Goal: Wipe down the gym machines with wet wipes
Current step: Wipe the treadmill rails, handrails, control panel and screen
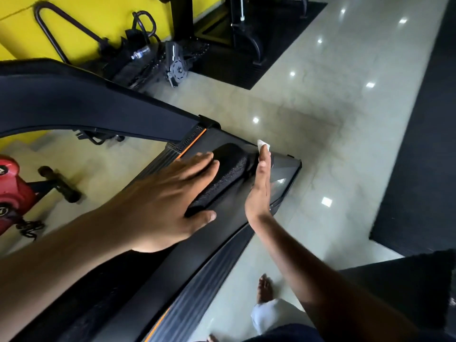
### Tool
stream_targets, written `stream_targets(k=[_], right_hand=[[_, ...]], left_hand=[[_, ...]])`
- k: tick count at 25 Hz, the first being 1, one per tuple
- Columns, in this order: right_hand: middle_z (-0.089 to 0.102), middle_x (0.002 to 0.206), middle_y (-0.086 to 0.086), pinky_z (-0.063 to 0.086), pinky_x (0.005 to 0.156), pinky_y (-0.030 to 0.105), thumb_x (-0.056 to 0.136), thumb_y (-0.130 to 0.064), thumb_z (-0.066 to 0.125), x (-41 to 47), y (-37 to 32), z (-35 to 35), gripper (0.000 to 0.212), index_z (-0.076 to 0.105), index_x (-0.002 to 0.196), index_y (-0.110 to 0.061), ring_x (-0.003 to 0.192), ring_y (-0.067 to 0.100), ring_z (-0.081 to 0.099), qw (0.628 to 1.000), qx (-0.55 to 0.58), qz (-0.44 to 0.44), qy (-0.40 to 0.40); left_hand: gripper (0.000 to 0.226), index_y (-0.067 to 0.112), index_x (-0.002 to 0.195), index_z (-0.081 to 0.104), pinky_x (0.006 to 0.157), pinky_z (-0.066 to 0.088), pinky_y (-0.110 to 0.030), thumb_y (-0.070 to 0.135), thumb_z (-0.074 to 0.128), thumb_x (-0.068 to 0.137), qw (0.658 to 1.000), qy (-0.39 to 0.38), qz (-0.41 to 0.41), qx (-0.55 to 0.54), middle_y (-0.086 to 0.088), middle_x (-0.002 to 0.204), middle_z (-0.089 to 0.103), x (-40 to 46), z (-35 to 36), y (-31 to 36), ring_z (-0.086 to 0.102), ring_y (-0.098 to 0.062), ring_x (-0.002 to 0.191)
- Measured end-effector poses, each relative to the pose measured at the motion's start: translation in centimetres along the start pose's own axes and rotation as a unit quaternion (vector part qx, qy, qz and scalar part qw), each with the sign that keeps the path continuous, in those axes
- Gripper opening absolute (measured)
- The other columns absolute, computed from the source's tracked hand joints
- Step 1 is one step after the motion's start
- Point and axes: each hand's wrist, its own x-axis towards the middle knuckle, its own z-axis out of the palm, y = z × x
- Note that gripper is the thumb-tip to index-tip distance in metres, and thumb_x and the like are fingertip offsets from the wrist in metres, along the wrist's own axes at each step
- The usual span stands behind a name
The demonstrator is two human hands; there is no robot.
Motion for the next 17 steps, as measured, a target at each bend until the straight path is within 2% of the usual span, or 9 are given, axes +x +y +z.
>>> stream_targets(k=[2, 4, 6, 7, 9, 11, 13, 15, 17], right_hand=[[0.01, 0.171, -0.011, 0.003, 0.13, 0.043, 0.098, -0.067, 0.019, 1.6, 0.1, -0.9, 0.08, 0.017, 0.164, -0.021, 0.155, -0.002, 0.003, 0.998, -0.002, 0.069, -0.002], [0.008, 0.172, -0.009, 0.002, 0.129, 0.046, 0.1, -0.069, 0.02, 0.3, -0.4, -0.8, 0.082, 0.016, 0.164, -0.019, 0.156, 0.001, 0.003, 0.998, -0.007, 0.061, -0.009], [0.01, 0.172, 0.002, 0.003, 0.129, 0.05, 0.107, -0.055, 0.023, -2.4, -1.8, -0.1, 0.074, 0.016, 0.162, -0.006, 0.159, 0.014, 0.004, 0.996, -0.02, -0.079, -0.044], [0.013, 0.171, 0.009, 0.005, 0.129, 0.052, 0.108, -0.046, 0.023, -3.5, -2.0, 0.0, 0.07, 0.018, 0.16, 0.0, 0.159, 0.022, 0.007, 0.983, -0.029, -0.165, -0.072], [0.025, 0.167, 0.014, 0.013, 0.127, 0.054, 0.108, -0.044, 0.022, -2.6, -1.2, -0.6, 0.07, 0.025, 0.157, 0.005, 0.157, 0.031, 0.018, 0.965, -0.052, -0.232, -0.109], [0.044, 0.155, 0.01, 0.027, 0.121, 0.055, 0.108, -0.048, 0.021, 1.2, 0.8, -1.8, 0.067, 0.04, 0.151, 0.0, 0.148, 0.026, 0.036, 0.974, -0.094, -0.192, -0.073], [0.057, 0.135, 0.004, 0.032, 0.116, 0.053, 0.108, -0.055, 0.018, 5.3, 2.5, -3.3, 0.066, 0.055, 0.139, -0.009, 0.132, 0.016, 0.048, 0.978, -0.163, -0.121, -0.054], [0.063, 0.127, -0.001, 0.033, 0.116, 0.048, 0.106, -0.055, 0.017, 9.0, 2.7, -4.5, 0.063, 0.064, 0.13, -0.02, 0.123, 0.012, 0.052, 0.974, -0.182, -0.066, -0.119], [0.065, 0.131, 0.0, 0.037, 0.115, 0.041, 0.095, -0.056, 0.019, 12.1, 2.3, -4.8, 0.061, 0.068, 0.124, -0.033, 0.126, 0.02, 0.054, 0.939, -0.254, 0.008, -0.231]], left_hand=[[0.095, 0.04, 0.157, -0.024, 0.115, -0.018, -0.008, 0.081, 0.008, 0.077, 0.999, -0.025, -0.014, -0.017, 0.027, 0.159, -0.036, 1.4, -0.3, 0.1, -0.036, 0.018, 0.138], [0.098, 0.039, 0.157, -0.022, 0.119, -0.011, -0.012, 0.082, 0.016, 0.077, 0.998, -0.051, -0.018, -0.033, 0.028, 0.159, -0.035, 2.8, -0.5, 0.1, -0.035, 0.02, 0.137], [0.104, 0.035, 0.161, -0.015, 0.123, -0.007, -0.017, 0.084, 0.023, 0.077, 0.996, -0.061, -0.025, -0.067, 0.025, 0.163, -0.031, 4.7, -0.4, -0.2, -0.03, 0.018, 0.141], [0.105, 0.034, 0.162, -0.013, 0.124, -0.005, -0.018, 0.085, 0.028, 0.08, 0.994, -0.063, -0.034, -0.087, 0.024, 0.164, -0.028, 5.5, -0.3, -0.4, -0.027, 0.017, 0.144], [0.102, 0.035, 0.162, -0.012, 0.125, -0.004, -0.017, 0.085, 0.035, 0.086, 0.991, -0.064, -0.054, -0.109, 0.024, 0.166, -0.023, 6.5, 0.0, -0.8, -0.02, 0.016, 0.147], [0.105, 0.037, 0.162, -0.011, 0.125, -0.002, -0.018, 0.087, 0.032, 0.08, 0.988, -0.065, -0.058, -0.129, 0.026, 0.166, -0.018, 6.8, 0.1, -0.8, -0.016, 0.018, 0.147], [0.106, 0.038, 0.162, -0.009, 0.127, 0.002, -0.021, 0.087, 0.024, 0.073, 0.988, -0.055, -0.054, -0.132, 0.028, 0.166, -0.016, 6.5, 0.1, -0.7, -0.013, 0.017, 0.148], [0.107, 0.037, 0.163, -0.008, 0.126, 0.006, -0.022, 0.086, 0.023, 0.073, 0.99, -0.049, -0.057, -0.123, 0.028, 0.166, -0.015, 6.7, -0.1, -0.7, -0.01, 0.014, 0.15], [0.104, 0.034, 0.163, -0.007, 0.127, 0.008, -0.023, 0.083, 0.031, 0.079, 0.99, -0.042, -0.059, -0.121, 0.026, 0.167, -0.013, 6.8, -0.3, -0.6, -0.007, 0.01, 0.152]])
